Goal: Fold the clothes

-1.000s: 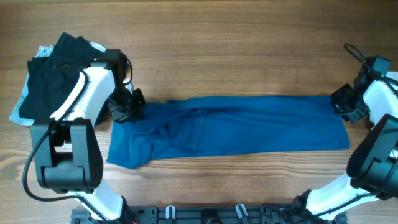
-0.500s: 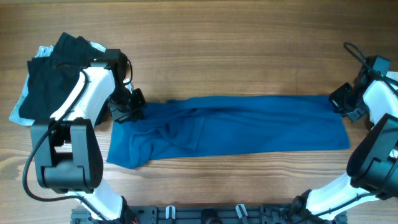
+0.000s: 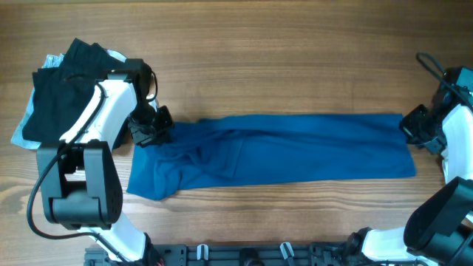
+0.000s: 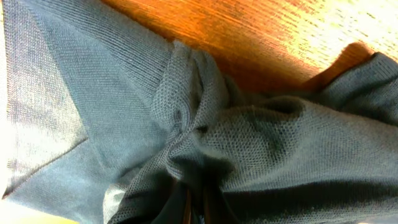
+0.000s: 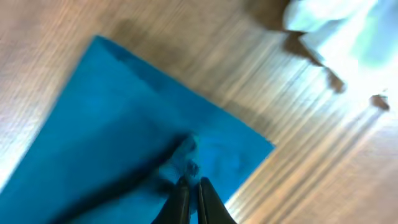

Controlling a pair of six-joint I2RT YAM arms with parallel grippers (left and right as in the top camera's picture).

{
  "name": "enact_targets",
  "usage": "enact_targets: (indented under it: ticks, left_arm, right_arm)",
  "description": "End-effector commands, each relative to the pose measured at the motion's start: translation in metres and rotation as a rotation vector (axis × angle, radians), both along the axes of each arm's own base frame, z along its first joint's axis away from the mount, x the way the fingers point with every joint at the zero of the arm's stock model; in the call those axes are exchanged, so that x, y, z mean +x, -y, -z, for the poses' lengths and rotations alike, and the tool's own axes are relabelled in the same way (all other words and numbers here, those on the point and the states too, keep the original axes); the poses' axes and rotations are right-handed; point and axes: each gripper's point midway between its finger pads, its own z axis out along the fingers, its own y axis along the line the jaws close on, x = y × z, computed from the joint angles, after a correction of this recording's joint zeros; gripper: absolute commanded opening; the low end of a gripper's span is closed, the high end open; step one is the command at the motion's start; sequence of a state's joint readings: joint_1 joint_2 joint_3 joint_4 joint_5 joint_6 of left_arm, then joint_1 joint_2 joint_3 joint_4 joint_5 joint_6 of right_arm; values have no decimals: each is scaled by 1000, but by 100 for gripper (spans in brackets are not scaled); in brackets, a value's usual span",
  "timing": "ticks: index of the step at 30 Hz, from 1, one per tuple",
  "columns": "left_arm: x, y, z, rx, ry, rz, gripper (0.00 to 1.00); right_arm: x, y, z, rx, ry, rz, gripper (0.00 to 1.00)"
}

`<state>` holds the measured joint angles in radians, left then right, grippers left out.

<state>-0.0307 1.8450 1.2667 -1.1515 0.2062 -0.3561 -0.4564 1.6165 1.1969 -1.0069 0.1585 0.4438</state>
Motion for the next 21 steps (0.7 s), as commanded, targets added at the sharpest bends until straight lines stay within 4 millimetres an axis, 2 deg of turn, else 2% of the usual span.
enact_targets:
  ticks: [1,6,13,16,18,19,21]
  left_arm:
    - [-8,-4,-5,17,-17,10,4]
    - [-19,-8,-6,42,-59,15,4]
    - [-41,-13,-12,69,-154,23,7]
    - [-47,-29,-12,161,-177,34,17]
    - [-44,-29,-11,160,-164,33,42]
    - [-43,-28,-11,156,-162,33,47]
    - [-43,-27,-11,152,-160,32,44]
  right_arm:
    - [-26,19,6,-131,-97,32,4]
    - [-33,15,27,-118,-107,32,4]
    - [-35,15,38,-108,-128,31,4]
    - [-36,14,40,-107,-129,31,4]
    - [-35,13,41,-101,-124,30,4]
    - [-35,13,41,-101,-124,30,4]
    - [-35,13,41,-101,-123,30,4]
